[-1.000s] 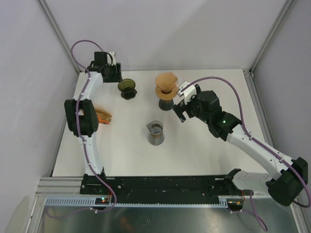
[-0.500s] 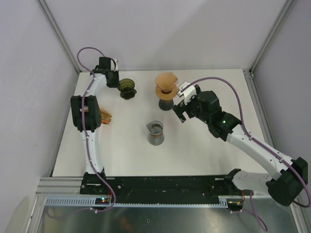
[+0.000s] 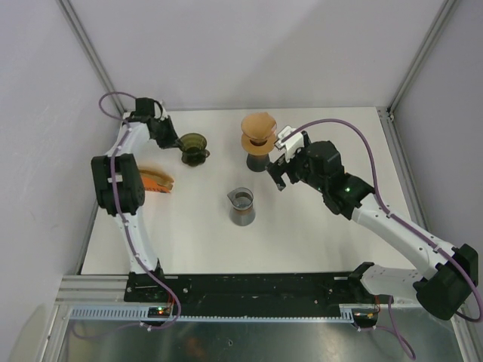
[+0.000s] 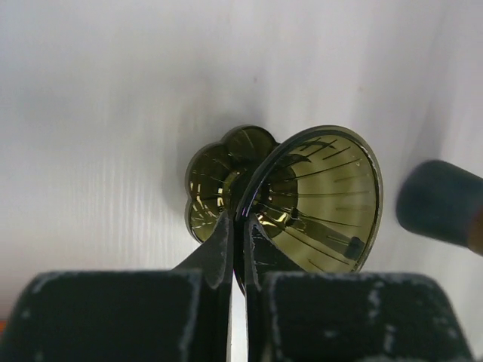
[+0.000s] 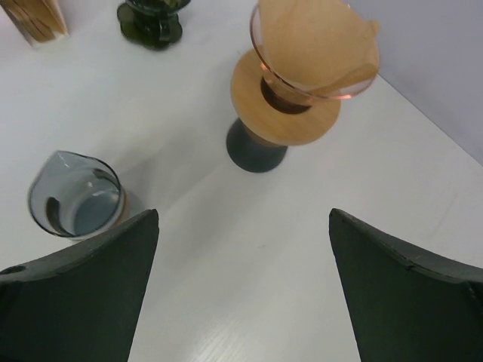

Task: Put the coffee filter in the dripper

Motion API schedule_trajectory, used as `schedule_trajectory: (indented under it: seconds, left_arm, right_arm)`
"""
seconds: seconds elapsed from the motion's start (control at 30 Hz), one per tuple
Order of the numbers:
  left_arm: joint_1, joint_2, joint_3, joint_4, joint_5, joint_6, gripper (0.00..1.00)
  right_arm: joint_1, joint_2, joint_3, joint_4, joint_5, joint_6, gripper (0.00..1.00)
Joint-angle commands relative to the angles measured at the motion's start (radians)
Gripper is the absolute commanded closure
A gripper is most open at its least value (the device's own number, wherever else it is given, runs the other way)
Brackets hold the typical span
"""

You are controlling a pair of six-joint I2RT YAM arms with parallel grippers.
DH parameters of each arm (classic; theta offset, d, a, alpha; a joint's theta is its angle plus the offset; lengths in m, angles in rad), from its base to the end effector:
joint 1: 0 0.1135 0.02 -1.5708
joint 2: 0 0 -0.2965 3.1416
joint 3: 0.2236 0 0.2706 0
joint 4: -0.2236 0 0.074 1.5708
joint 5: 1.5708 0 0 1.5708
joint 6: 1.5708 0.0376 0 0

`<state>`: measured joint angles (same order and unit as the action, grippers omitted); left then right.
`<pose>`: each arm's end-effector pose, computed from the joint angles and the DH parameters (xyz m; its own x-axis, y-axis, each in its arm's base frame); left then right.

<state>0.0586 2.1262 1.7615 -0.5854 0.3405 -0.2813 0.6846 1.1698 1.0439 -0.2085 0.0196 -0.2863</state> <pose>0.5078 0.0172 0.2383 -0.8187 -0.3101 -0.4833 -0.0922 0.9017 -0.4225 0.2166 0.1758 0.3763 -0.0694 -0.4211 -0.9043 -0.6645 0.6956 -0.2729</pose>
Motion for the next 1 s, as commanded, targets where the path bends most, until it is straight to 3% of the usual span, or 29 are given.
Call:
schedule_trajectory:
  seconds: [0.0, 0.3, 0.67, 0.97]
  left_arm:
    - [0.012, -0.206, -0.086, -0.001, 0.156, -0.105, 1.0]
    - [0.012, -0.463, -0.313, -0.001, 0.274, -0.155, 1.0]
    - [-0.003, -0.681, -0.401, -0.002, 0.3, -0.137, 1.0]
    - [-0.027, -0.749, -0.405, -0.002, 0.293, -0.141, 1.0]
  right_arm:
    - [0.047, -0.006, 0.002, 0.142, -0.043, 0.067, 0.01]
    - [0.2, 0.172, 0.046, 0.373, 0.044, 0.11, 0.05]
    - [0.24, 0.419, 0.256, 0.329, 0.047, 0.152, 0.17]
    - [0.25, 0.554, 0.42, 0.229, 0.039, 0.135, 0.3]
